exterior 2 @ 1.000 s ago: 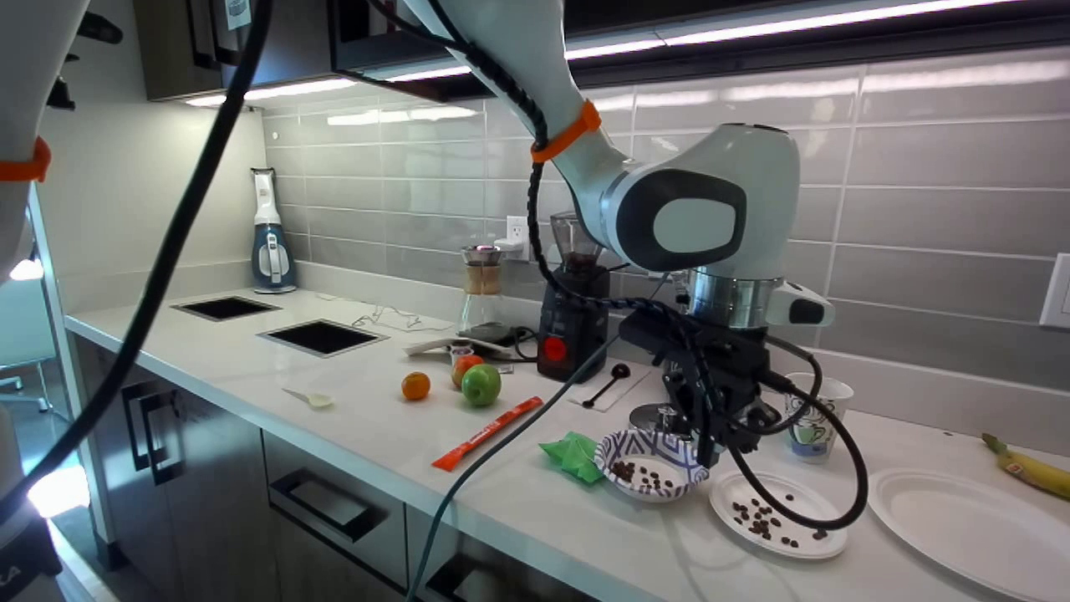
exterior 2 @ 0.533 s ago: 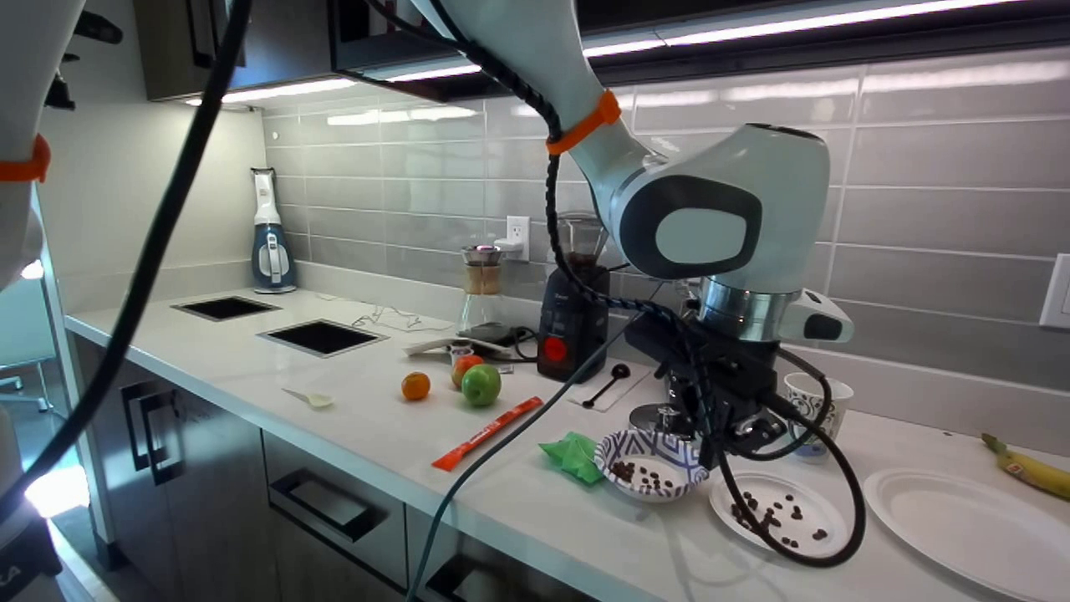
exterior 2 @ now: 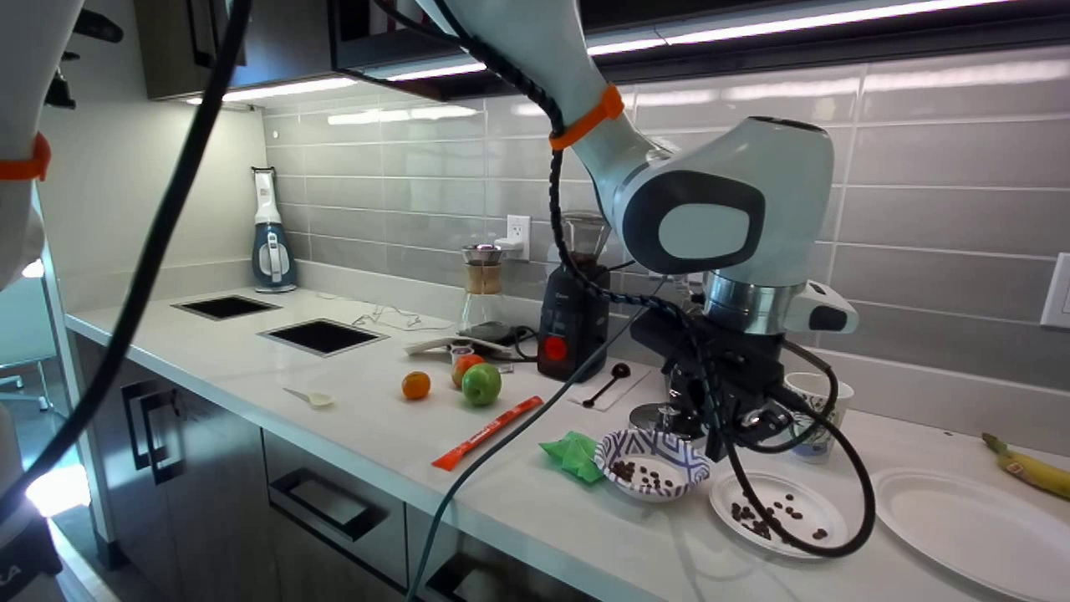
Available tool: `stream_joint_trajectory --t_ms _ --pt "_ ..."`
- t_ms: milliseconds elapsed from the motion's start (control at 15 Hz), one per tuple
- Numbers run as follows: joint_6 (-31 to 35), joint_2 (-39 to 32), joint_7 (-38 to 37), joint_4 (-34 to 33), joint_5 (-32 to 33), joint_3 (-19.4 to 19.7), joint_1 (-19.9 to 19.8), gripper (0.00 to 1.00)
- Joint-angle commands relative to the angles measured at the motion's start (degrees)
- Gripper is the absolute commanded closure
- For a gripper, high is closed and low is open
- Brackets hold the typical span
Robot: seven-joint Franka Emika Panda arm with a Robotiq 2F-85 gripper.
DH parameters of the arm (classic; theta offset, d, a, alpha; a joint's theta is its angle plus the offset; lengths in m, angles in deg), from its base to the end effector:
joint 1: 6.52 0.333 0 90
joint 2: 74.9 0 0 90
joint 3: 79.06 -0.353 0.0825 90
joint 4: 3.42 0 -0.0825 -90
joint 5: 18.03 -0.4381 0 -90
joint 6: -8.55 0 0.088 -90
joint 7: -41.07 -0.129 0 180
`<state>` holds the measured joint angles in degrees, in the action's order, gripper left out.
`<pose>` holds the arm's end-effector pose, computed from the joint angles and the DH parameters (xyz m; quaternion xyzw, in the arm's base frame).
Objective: Use the silver spoon to get some coffee beans from the container and put them on the small white plate.
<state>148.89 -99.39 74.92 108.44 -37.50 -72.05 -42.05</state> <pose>0.5070 -0.4549 0.2398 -0.9762 0.1944 -0.0845 0.0453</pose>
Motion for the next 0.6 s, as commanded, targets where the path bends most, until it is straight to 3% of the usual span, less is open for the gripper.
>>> stream_joint_trajectory --t_ms 0,333,533 --pt "8.5 4.3 -1.9 5.9 7.4 2.3 5.0 0.99" --pt "23.5 7.5 -9.5 13.1 24.5 7.9 13.9 0.99" --pt "30.4 6.9 -15.9 14.1 38.1 14.2 20.4 0.99"
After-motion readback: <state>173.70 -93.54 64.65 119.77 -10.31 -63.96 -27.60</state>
